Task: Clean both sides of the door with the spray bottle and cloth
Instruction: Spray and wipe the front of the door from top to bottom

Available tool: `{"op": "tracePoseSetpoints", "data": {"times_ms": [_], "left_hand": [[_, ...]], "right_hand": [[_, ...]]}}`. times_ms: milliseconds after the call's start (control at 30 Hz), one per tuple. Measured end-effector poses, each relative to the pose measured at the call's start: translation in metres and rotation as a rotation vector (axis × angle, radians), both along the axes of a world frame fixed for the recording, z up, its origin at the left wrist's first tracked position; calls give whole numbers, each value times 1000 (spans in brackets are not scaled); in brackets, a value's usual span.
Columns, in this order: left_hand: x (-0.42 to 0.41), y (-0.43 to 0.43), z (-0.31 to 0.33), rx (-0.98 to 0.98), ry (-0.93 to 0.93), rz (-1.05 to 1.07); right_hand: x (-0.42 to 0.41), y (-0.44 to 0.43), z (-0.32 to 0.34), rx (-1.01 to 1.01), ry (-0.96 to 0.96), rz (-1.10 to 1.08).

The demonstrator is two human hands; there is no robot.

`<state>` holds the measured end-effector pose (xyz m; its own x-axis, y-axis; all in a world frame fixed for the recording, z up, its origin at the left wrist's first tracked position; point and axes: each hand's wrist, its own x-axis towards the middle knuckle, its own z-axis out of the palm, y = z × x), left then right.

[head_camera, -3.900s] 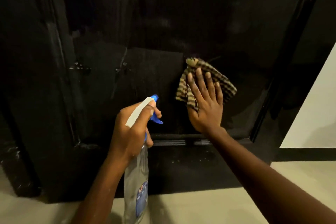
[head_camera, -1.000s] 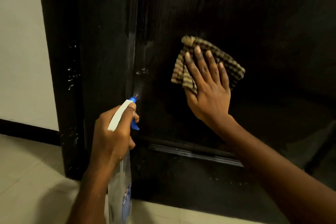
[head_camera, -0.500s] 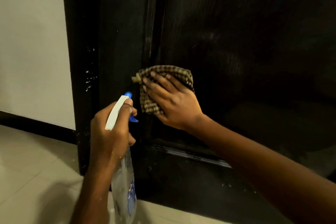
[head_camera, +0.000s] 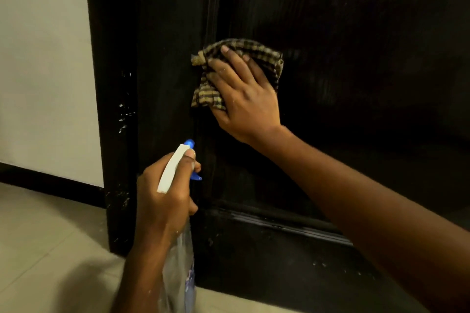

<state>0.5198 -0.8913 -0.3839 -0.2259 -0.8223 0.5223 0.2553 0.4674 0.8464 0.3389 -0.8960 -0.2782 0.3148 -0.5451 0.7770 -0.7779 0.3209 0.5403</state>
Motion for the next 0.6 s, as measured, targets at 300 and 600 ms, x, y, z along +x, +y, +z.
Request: {"op": "tracePoseSetpoints", "data": {"times_ms": [300,600], "left_hand": [[0,-1,-1,-9,13,-31],[-1,2,1,11,17,-51]], "right_hand": [[-29,27,-31,375,299,13],[-18,34,-40,88,81,-169]]}}
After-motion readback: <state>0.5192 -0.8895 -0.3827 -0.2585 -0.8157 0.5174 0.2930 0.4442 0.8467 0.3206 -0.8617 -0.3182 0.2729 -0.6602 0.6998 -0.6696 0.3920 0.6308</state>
